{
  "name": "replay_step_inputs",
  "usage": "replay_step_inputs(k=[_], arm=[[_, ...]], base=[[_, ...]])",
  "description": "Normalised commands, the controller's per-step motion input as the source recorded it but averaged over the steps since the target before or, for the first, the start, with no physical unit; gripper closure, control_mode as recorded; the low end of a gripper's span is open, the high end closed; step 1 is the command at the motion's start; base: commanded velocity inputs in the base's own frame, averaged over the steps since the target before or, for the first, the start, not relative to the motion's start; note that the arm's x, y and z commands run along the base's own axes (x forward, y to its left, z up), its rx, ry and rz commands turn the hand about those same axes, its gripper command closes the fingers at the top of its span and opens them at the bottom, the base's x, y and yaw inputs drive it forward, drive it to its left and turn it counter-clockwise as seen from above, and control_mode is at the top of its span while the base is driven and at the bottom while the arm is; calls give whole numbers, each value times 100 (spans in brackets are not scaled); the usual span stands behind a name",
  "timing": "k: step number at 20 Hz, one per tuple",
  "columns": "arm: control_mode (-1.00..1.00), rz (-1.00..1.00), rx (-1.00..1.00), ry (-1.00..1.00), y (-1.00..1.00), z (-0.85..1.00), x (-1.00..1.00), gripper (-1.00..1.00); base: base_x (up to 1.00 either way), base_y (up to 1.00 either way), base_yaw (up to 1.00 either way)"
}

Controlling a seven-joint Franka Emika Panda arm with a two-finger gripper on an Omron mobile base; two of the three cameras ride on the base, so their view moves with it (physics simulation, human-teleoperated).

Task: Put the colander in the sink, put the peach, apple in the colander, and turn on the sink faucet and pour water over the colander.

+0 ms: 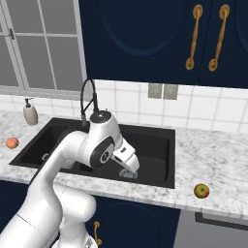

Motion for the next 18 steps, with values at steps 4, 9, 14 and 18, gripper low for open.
replay_step_inputs(k=[4, 9, 14, 18], arm=[[-100, -6, 1, 0, -42, 0, 0, -100], [-100, -3, 1, 0, -57, 0, 0, -100], [-100, -2, 0, 3, -66, 0, 0, -100], [-100, -2, 0, 3, -71, 0, -3, -100]], base=[[0, 0, 0], [0, 0, 0], [0, 0, 0], [0, 0, 0]])
